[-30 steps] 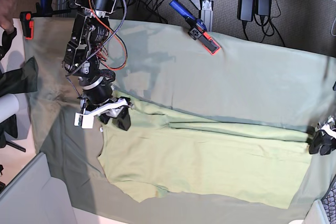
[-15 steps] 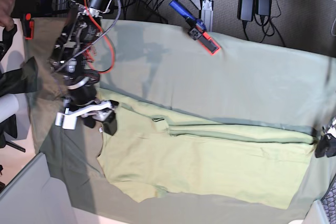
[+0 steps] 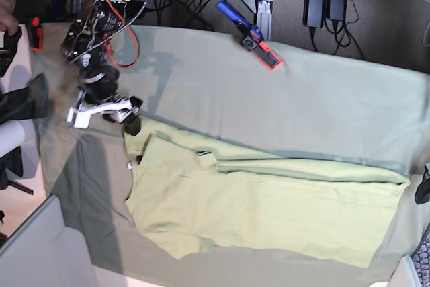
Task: Fold the T-shirt properly
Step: 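Lower the folded edge with both grippers and hold it flat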
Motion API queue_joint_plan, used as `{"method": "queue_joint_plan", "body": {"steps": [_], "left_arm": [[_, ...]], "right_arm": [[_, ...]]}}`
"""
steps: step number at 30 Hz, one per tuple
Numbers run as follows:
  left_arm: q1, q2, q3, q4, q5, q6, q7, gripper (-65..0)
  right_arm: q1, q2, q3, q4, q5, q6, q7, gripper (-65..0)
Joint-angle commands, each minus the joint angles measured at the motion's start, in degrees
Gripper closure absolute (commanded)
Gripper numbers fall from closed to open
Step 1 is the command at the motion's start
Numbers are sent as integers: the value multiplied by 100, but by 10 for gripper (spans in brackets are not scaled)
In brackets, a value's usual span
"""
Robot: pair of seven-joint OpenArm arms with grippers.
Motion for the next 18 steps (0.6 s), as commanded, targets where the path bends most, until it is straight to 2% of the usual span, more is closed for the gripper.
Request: {"method": "queue_joint_plan", "body": {"steps": [1, 5, 11, 12, 13, 16, 18], "left_arm": [[-118, -131, -33, 76, -133, -71, -120, -391], [-120, -129, -33, 76, -133, -71, -122, -391], [-87, -129, -33, 76, -118, -71, -122, -391], [-79, -127, -33, 76, -118, -71, -120, -391], [-63, -122, -33, 76, -122, -71, -120, -391], [-35, -66, -33, 76, -127, -71, -79, -391], [-28, 2, -33, 76, -173, -71, 0, -391]], "right_arm": [[107, 61, 9, -37, 170, 31, 79, -441], [105, 59, -118, -291, 302, 35, 101, -441], [107, 48, -697, -289, 367, 35, 98, -440], [107, 35, -772, -289, 367, 35, 101, -418], [107, 22, -833, -289, 376, 35, 103, -366], [107, -48, -863, -284, 385, 35, 109, -135], [105, -50, -863, -284, 385, 35, 120, -10]]}}
